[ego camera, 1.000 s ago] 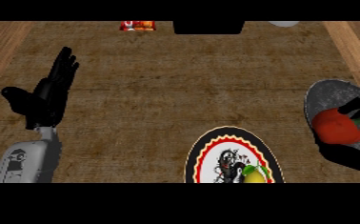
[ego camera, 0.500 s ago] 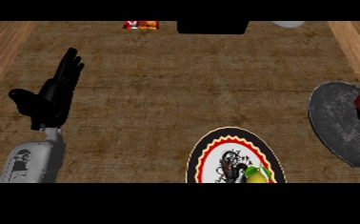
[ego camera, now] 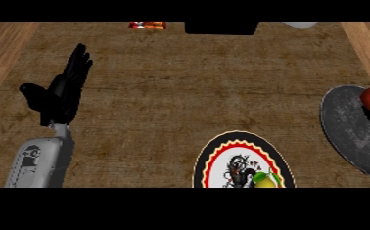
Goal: Pick the bell pepper from the plate and place it in the pan
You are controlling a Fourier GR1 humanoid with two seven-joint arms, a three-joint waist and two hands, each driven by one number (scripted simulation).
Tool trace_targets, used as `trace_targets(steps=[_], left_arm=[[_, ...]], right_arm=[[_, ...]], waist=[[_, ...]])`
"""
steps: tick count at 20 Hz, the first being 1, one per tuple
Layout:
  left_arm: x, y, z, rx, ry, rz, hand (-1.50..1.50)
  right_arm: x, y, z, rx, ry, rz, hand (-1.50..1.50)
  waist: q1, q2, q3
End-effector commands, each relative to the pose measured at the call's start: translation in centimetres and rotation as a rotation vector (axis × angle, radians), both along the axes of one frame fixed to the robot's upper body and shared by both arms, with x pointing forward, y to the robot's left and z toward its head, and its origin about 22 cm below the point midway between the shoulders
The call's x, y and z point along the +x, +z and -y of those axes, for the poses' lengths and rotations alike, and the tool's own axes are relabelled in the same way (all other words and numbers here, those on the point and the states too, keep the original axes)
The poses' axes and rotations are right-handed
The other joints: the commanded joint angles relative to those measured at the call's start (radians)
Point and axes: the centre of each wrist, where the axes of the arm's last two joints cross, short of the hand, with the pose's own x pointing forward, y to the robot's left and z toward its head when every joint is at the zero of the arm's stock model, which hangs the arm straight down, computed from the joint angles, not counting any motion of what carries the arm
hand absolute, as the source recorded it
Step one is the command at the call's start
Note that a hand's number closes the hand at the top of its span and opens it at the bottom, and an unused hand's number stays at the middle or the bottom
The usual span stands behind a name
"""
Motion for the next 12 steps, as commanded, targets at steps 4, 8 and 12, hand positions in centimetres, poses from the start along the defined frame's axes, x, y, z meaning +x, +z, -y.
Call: trace_targets(steps=[4,8,12], left_arm=[[-0.1,0.5,0.9,-0.009,-0.021,0.005,0.00],[-1.0,0.1,-0.6,-0.010,0.009,-0.005,0.00],[-0.2,0.4,0.7,0.002,0.023,0.006,0.00]], right_arm=[[-0.4,-3.1,0.7,0.327,0.111,-0.187,-1.50],[-2.4,-4.8,1.8,0.323,0.150,-0.151,-1.50],[-0.6,-4.4,0.6,0.340,0.176,0.038,-1.50]], waist=[[0.016,0.004,0.002],[0.003,0.001,0.001],[-0.014,-0.003,0.000]])
